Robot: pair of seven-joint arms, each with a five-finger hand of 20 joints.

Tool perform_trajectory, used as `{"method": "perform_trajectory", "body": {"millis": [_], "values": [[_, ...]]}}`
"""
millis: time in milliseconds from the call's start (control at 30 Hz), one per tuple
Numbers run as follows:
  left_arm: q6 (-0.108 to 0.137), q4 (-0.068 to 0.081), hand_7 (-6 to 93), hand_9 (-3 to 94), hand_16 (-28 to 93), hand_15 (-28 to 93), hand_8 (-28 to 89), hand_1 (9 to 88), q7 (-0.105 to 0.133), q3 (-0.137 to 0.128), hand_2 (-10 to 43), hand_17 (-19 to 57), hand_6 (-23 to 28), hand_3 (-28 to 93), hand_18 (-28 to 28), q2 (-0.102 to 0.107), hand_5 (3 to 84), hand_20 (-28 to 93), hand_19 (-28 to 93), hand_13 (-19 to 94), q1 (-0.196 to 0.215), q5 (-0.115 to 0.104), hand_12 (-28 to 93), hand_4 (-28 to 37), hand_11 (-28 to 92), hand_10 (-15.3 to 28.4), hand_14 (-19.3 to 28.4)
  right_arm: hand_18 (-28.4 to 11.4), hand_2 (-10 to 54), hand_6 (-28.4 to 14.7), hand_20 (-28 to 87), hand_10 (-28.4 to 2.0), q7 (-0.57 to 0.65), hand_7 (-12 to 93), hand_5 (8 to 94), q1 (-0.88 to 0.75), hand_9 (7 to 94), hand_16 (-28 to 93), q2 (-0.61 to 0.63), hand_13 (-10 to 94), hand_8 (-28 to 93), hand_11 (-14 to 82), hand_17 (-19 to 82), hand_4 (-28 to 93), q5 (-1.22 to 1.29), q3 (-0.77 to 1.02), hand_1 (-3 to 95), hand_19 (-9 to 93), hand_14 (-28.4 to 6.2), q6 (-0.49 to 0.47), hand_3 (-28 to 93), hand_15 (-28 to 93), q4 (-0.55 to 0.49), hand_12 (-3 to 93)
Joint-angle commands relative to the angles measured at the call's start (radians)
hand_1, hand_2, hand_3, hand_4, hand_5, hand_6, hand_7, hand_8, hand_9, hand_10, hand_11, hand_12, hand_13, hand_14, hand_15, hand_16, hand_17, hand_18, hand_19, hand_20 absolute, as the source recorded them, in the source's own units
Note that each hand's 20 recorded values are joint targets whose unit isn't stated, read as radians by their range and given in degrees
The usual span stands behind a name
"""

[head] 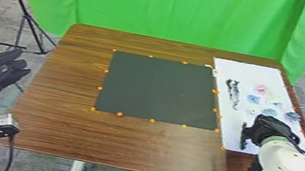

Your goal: Arrange flowers

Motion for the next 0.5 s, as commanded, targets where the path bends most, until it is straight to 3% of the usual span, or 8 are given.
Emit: {"method": "perform_trajectory", "body": {"millis": [33, 133, 167, 200, 233, 367, 500], "values": [[0.011, -0.001, 15.9, 32.7, -16, 61, -11, 25.5, 0.010, 0.016, 4.8, -10.8, 9.1, 81, 20.8, 0.013, 37.8, 4, 56, 21, 0.000, -0.008, 7, -20.8, 36, 19.3, 25.7, -28.2, 6.1, -10.1, 1, -21.0, 0.016, 41, 72.8, 0.004, 69.9, 27, -0.011, 71, -8, 58.6, 37, -17, 0.014, -0.004, 26.9, 93, -15.2, -0.049, 72, 82, 0.022, 30.1], [0.010, -0.001, 15.8, 32.7, -16, 61, -11, 25.5, 0.009, 0.015, 4.9, -10.8, 9.2, 81, 20.8, 0.014, 37.8, 4, 56, 21, -0.001, -0.008, 7, -20.8, 36, 19.2, 25.6, -28.2, 6.2, -10.4, 0, -21.4, 0.019, 39, 73.0, 0.015, 69.8, 27, -0.012, 71, -7, 57.8, 36, -17, 0.019, -0.015, 26.6, 93, -15.3, -0.066, 72, 82, 0.027, 29.6], [0.006, -0.002, 15.8, 32.7, -16, 61, -11, 25.4, 0.001, 0.014, 4.9, -10.8, 9.1, 81, 20.8, 0.007, 37.8, 4, 56, 21, -0.004, 0.001, 7, -20.8, 36, 19.3, 25.6, -28.2, 6.3, -10.4, 0, -21.4, 0.022, 38, 73.1, 0.017, 69.8, 27, -0.012, 71, -7, 57.7, 36, -17, 0.021, -0.019, 26.5, 93, -15.3, -0.071, 72, 82, 0.027, 29.5], [0.010, -0.001, 15.8, 32.7, -16, 61, -11, 25.4, 0.008, 0.015, 4.8, -10.8, 9.1, 81, 20.8, 0.015, 37.8, 4, 56, 21, -0.003, -0.008, 7, -20.7, 36, 19.3, 25.7, -28.3, 6.3, -10.5, 0, -21.4, 0.022, 38, 73.0, 0.016, 69.8, 27, -0.013, 71, -7, 57.7, 36, -17, 0.021, -0.019, 26.5, 93, -15.3, -0.076, 72, 82, 0.028, 29.5], [0.001, -0.001, 15.9, 32.7, -16, 61, -11, 25.5, -0.005, 0.013, 4.9, -10.8, 9.1, 81, 20.8, 0.000, 37.8, 4, 56, 21, -0.008, 0.007, 7, -20.7, 36, 19.3, 25.6, -28.3, 6.4, -10.5, 0, -21.5, 0.019, 38, 73.1, 0.018, 69.7, 27, -0.015, 71, -7, 57.5, 36, -17, 0.019, -0.020, 26.4, 93, -15.3, -0.084, 72, 82, 0.030, 29.4], [0.009, -0.001, 15.9, 32.6, -16, 61, -11, 25.5, 0.007, 0.014, 4.9, -10.8, 9.2, 81, 20.8, 0.010, 37.8, 4, 56, 21, -0.001, -0.006, 7, -20.6, 36, 19.3, 25.7, -28.3, 6.5, -10.5, -1, -21.6, 0.015, 37, 73.1, 0.029, 69.6, 27, -0.023, 71, -6, 57.3, 36, -17, 0.034, -0.029, 26.4, 93, -15.4, -0.100, 71, 82, 0.039, 29.2], [0.002, 0.000, 15.9, 32.7, -16, 61, -11, 25.6, -0.003, 0.015, 4.9, -10.8, 9.2, 80, 20.8, 0.000, 37.8, 4, 56, 21, -0.009, 0.006, 7, -20.7, 36, 19.3, 25.6, -28.3, 6.5, -10.2, -1, -21.2, 0.019, 38, 73.6, 0.036, 70.3, 26, -0.036, 71, -6, 57.8, 36, -17, 0.045, -0.034, 26.9, 93, -15.4, -0.142, 72, 82, 0.039, 29.3]]}}
